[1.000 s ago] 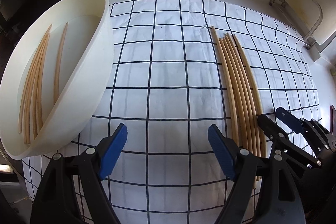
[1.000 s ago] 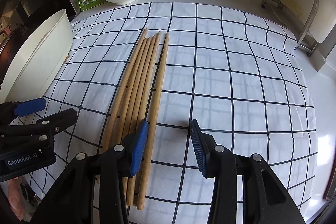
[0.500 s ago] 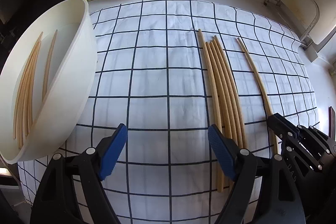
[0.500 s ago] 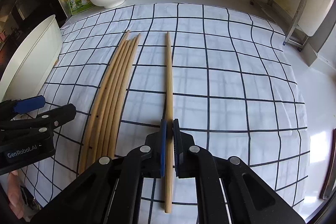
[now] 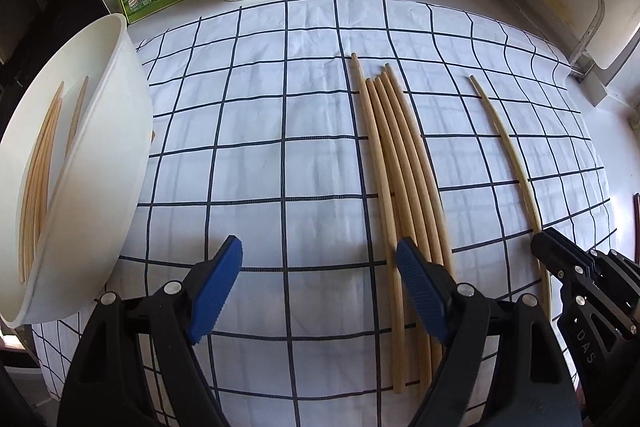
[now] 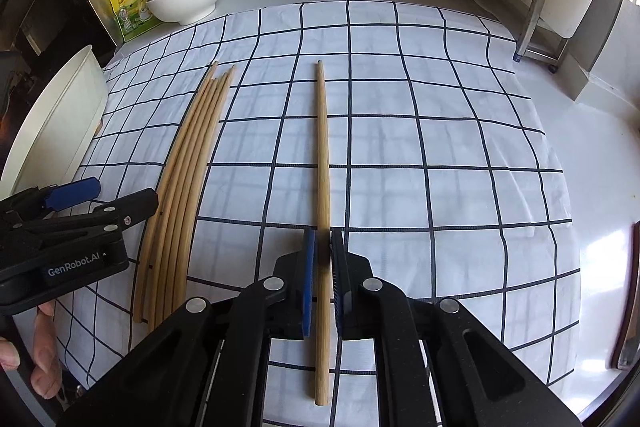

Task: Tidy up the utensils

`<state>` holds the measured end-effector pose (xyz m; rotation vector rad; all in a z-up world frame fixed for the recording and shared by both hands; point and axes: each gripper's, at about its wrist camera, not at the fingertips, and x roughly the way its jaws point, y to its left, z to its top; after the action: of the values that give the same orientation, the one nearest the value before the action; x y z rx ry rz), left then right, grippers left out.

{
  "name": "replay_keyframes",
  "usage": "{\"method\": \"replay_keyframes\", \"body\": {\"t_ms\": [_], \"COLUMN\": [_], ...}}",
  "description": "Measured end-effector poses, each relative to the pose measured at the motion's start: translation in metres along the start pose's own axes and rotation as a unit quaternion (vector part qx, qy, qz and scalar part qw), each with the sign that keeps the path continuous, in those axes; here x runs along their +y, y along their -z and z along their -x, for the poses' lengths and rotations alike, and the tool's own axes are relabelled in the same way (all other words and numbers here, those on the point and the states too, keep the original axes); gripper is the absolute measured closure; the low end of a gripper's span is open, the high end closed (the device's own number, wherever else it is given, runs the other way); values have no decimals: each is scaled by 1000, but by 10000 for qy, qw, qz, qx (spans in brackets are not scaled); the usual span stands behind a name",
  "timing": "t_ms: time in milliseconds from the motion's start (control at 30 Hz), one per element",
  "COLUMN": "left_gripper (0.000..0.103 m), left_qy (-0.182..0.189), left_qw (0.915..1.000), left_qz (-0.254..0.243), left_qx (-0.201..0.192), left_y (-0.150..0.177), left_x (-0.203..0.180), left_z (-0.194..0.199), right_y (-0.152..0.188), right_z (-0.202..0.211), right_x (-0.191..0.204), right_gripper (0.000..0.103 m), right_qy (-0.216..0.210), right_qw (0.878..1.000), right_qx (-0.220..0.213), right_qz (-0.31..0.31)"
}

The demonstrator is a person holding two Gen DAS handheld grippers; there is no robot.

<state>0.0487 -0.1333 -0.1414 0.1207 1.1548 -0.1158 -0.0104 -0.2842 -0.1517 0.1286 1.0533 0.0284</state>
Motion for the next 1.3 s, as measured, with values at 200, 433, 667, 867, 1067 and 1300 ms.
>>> {"method": "replay_keyframes", "body": {"t_ms": [200,433,667,867,1067,1300], "left_gripper": [24,23,49,95,95,96], "left_qy": [-81,-148,99,170,355,455], "left_qw": [10000,9998,9999,9997,9994,9988], "left_qz": [-41,-62,13,-169,-54,54], "left_qx": [0,-64,-39,-21,25,-184], "left_y": [-1,-4,-7,-6,-7,-8], "left_x": [0,1,0,-8,5,25], "left_z": [-4,-9,-8,-4,1,34], "right_y": [-2,-11,-19,-19,-17,-26], "right_z": [0,-10,-16,-16,-9,21], "right_x": [-1,5,16,21,13,29], "right_gripper": [76,70,78,96,96,96], "right_qy": [96,317,344,203,-36,-169], "right_qw": [9999,9991,9983,9985,9999,9993], "right_qx": [-49,-130,-217,-175,-90,-298], "right_qz": [33,231,428,476,124,142]}}
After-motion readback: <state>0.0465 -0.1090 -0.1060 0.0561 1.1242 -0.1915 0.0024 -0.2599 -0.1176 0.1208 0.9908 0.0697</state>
